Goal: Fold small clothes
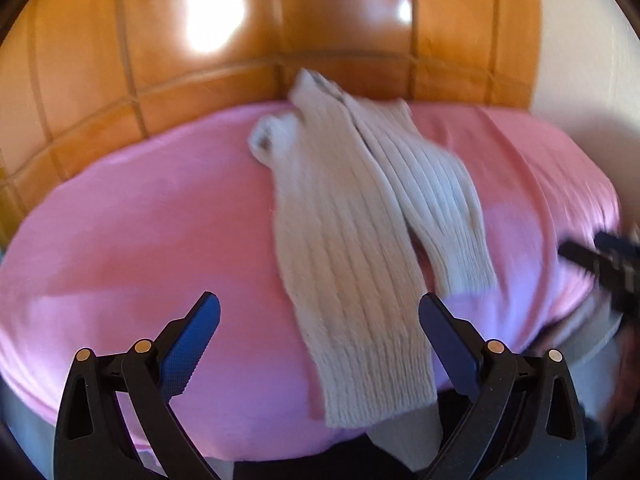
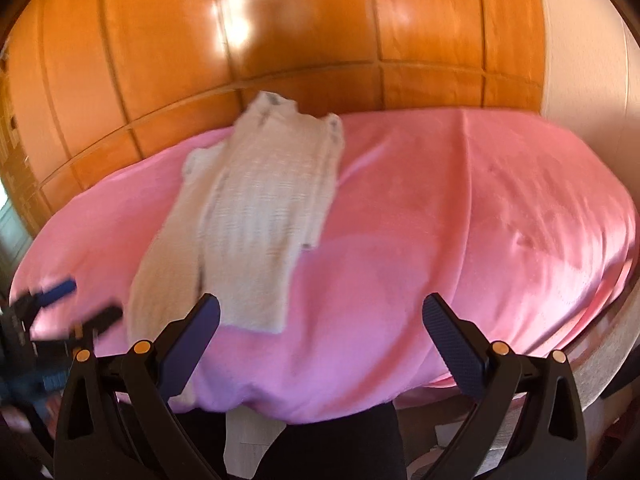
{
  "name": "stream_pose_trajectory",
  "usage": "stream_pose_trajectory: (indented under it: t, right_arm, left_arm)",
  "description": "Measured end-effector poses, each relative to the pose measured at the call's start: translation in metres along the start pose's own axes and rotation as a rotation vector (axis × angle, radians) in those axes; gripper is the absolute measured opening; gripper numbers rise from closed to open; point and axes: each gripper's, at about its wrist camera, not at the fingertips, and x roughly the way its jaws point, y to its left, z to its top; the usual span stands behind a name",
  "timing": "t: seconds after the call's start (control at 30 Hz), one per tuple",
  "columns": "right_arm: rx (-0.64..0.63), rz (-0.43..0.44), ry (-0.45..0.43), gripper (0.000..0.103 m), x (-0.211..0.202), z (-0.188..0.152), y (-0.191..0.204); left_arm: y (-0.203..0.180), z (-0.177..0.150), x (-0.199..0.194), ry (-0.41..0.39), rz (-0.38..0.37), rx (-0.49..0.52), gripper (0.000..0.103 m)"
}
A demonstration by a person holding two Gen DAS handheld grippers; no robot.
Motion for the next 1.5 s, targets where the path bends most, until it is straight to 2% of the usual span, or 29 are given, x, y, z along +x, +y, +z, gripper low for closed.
stream_pose_trajectory:
  t: [0.07,0.2,0.27,0.33,0.37,0.4,0.43,0.47,0.5,0.53,0.57,0.67,0.8,0.87,0.97,1.1,1.17,1.23,1.27,1.3,1.33,1.37,1.4,1.43,1.5]
  right_arm:
    - [0.017,0.005,0.02,0.098,0.014,0.009,-0.007]
    - [0.0,0.074,0.088,0.085,0.043,0.02,-0.003]
    - [-0.028,0.125,0.132,0.075,0.062,0.024,0.007]
    - [-0.055,0.179,0.178,0.074,0.081,0.027,0.017]
    - [-0.078,0.224,0.239,0.074,0.098,0.026,0.025]
    - [-0.085,0.244,0.276,0.073,0.109,0.024,0.029]
    - [-0.106,0.25,0.314,0.072,0.12,0.019,0.035]
    - [-0.139,0.228,0.31,0.066,0.123,0.017,0.039]
    - [-0.231,0.207,0.272,0.058,0.119,0.016,0.049]
    - [-0.275,0.22,0.255,0.029,0.112,0.018,0.053]
    - [-0.296,0.215,0.24,0.007,0.106,0.021,0.054]
    - [-0.317,0.177,0.158,0.007,0.084,0.044,0.04]
    - [-0.22,0.086,0.048,0.007,0.067,0.098,-0.007]
    - [-0.179,0.018,-0.005,0.007,0.062,0.125,-0.031]
    - [-0.119,-0.093,-0.047,0.007,0.068,0.169,-0.07]
    - [-0.01,-0.249,-0.049,0.007,0.094,0.221,-0.128]
    - [0.058,-0.314,-0.031,0.006,0.11,0.245,-0.159]
    - [0.097,-0.374,0.005,0.007,0.136,0.264,-0.179]
    - [0.113,-0.387,0.027,0.007,0.148,0.269,-0.187]
    - [0.139,-0.392,0.055,0.01,0.162,0.273,-0.195]
    - [0.156,-0.397,0.065,0.022,0.166,0.274,-0.199]
    - [0.17,-0.395,0.064,0.05,0.168,0.273,-0.2]
    - [0.183,-0.389,0.055,0.061,0.165,0.273,-0.204]
    - [0.187,-0.381,0.044,0.07,0.161,0.267,-0.202]
    - [0.17,-0.333,0.041,0.071,0.15,0.248,-0.19]
  left_arm:
    - [-0.007,-0.005,0.012,0.04,-0.069,0.035,0.098]
    - [-0.025,-0.014,0.032,0.093,-0.107,0.114,0.098]
    - [-0.028,-0.018,0.046,0.133,-0.09,0.135,0.083]
    - [-0.025,-0.018,0.056,0.146,-0.078,0.132,0.064]
    - [-0.023,-0.018,0.056,0.133,-0.079,0.133,0.058]
    - [-0.021,-0.018,0.054,0.123,-0.08,0.137,0.046]
    - [-0.018,-0.017,0.053,0.111,-0.09,0.136,0.027]
    - [-0.012,-0.016,0.051,0.102,-0.094,0.119,0.016]
    - [-0.007,-0.015,0.05,0.105,-0.118,0.091,0.013]
    - [0.004,-0.012,0.046,0.107,-0.162,0.035,0.012]
    - [0.014,-0.007,0.041,0.095,-0.186,-0.008,0.012]
    - [0.057,0.018,0.018,0.011,-0.225,-0.146,0.011]
    - [0.13,0.057,-0.008,-0.116,-0.215,-0.334,0.011]
    - [0.172,0.077,-0.017,-0.178,-0.184,-0.42,0.011]
    - [0.23,0.108,-0.019,-0.226,-0.08,-0.513,0.011]
    - [0.296,0.149,-0.002,-0.213,0.106,-0.608,0.011]
    - [0.332,0.169,0.02,-0.16,0.215,-0.675,0.011]
    - [0.369,0.177,0.043,-0.101,0.247,-0.78,0.013]
    - [0.377,0.181,0.052,-0.077,0.259,-0.79,0.014]
    - [0.383,0.183,0.06,-0.042,0.31,-0.804,0.023]
    - [0.383,0.183,0.063,-0.031,0.338,-0.822,0.041]
    - [0.38,0.181,0.063,-0.046,0.335,-0.827,0.052]
    - [0.378,0.179,0.06,-0.07,0.323,-0.819,0.069]
    - [0.369,0.175,0.057,-0.098,0.311,-0.799,0.071]
    - [0.35,0.17,0.059,-0.095,0.256,-0.755,0.071]
